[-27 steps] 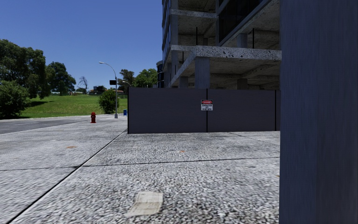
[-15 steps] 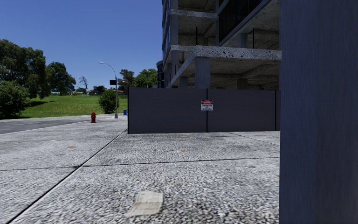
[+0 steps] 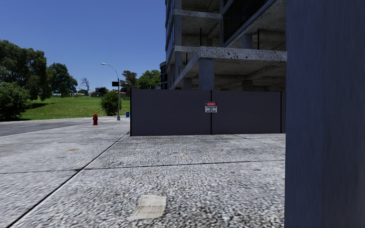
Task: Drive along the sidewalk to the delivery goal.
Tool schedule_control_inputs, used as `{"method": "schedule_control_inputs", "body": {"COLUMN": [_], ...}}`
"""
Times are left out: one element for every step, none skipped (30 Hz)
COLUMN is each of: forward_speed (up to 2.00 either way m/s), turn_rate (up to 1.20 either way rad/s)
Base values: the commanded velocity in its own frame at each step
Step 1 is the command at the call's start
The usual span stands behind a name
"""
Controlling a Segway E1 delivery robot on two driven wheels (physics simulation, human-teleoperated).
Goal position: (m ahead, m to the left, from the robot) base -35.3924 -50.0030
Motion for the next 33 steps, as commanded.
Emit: {"method": "schedule_control_inputs", "body": {"forward_speed": [0.00, 0.00, 0.00, 0.00, 0.00, 0.00, 0.00, 0.00, 0.00, 0.00, 0.00, 0.00, 0.00, 0.00, 0.00, 0.00, 0.00, 0.00, 0.00, 0.00, 0.00, 0.00, 0.00, 0.00, 0.00, 0.00, 0.00, 0.00, 0.00, 0.00, 0.00, 0.00, 0.00], "turn_rate": [0.00, 0.00, 0.00, -0.03, -0.21, -0.21, -0.37, -0.42, -0.45, -0.45, -0.48, -0.48, -0.49, -0.49, -0.49, -0.12, 0.00, 0.00, 0.00, 0.00, 0.00, 0.00, 0.00, 0.00, 0.00, 0.00, 0.00, 0.04, 0.04, 0.16, 0.24, 0.32, 0.32]}}
